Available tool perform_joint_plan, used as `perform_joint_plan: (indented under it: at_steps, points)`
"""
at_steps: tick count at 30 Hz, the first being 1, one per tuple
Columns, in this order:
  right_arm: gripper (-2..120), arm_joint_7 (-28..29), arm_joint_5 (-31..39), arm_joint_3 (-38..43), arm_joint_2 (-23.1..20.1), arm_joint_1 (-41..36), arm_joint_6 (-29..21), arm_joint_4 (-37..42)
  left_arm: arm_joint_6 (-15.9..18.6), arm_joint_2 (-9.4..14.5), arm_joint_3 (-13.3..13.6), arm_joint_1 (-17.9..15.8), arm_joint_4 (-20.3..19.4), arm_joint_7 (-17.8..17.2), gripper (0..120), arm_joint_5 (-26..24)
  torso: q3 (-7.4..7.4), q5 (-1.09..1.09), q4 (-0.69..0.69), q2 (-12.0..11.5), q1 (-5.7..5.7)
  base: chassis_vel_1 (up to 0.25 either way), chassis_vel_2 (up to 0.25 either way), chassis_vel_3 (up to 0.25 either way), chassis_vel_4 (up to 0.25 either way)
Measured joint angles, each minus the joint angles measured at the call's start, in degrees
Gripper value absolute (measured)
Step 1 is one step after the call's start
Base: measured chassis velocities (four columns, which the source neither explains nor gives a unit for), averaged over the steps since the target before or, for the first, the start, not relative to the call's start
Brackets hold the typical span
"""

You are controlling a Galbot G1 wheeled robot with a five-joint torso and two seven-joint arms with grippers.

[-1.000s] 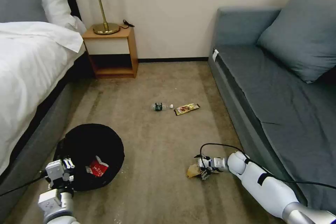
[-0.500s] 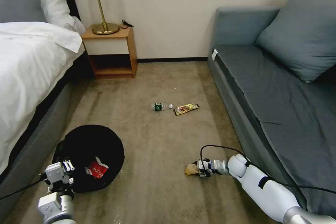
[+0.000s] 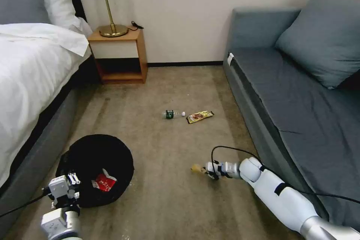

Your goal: Pick up the trash bin, then pick up the garbage on the floor and place it into the trash bin.

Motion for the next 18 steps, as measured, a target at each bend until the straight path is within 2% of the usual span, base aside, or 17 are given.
perform_joint_plan:
  at_steps: [2,5,6,7,11,12,16,18]
  points:
    - [0,0.21,1.55,-0.47,0.14,0.30,-0.57,1.36,0.00,0.00,0.06,-0.09,0.09,0.02,7,0.10,0.00,0.00,0.00,0.00,0.00,0.000,0.000,0.000,0.000]
    - [0,1.90,8.53,-2.86,0.73,1.55,-3.12,6.22,0.00,0.06,0.25,-0.52,0.26,0.08,7,0.29,0.00,0.00,0.00,0.00,0.00,0.000,0.000,0.000,0.000]
    - [0,3.28,13.68,-4.43,1.24,2.17,-5.20,9.17,0.04,0.18,0.39,-0.68,0.31,0.17,7,0.34,0.00,0.00,0.00,0.00,0.00,0.000,0.000,0.000,0.000]
    - [0,3.28,13.68,-4.43,1.24,2.17,-5.20,9.17,0.04,0.18,0.39,-0.68,0.31,0.17,7,0.34,0.00,0.00,0.00,0.00,0.00,0.000,0.000,0.000,0.000]
    - [0,8.35,30.74,-9.89,3.81,4.59,-13.58,18.32,-0.01,0.98,0.59,-0.84,0.48,1.12,7,0.55,0.00,0.01,0.01,0.00,0.00,0.000,0.000,0.000,0.000]
    - [0,8.35,30.74,-9.89,3.81,4.59,-13.58,18.32,-0.01,0.98,0.59,-0.84,0.48,1.12,7,0.55,0.00,0.01,0.01,0.00,0.00,0.000,0.000,0.000,0.000]
    - [0,15.30,45.15,-15.50,8.07,7.31,-18.49,23.98,-0.07,1.16,0.63,-0.95,0.44,1.32,7,0.56,0.00,-0.01,0.01,0.00,0.00,0.000,0.000,0.000,0.000]
    - [0,16.68,47.85,-16.25,9.46,7.58,-19.10,24.39,-0.14,1.11,0.64,-0.99,0.42,1.36,7,0.55,0.00,0.00,0.01,0.00,0.00,0.000,0.000,0.000,0.000]
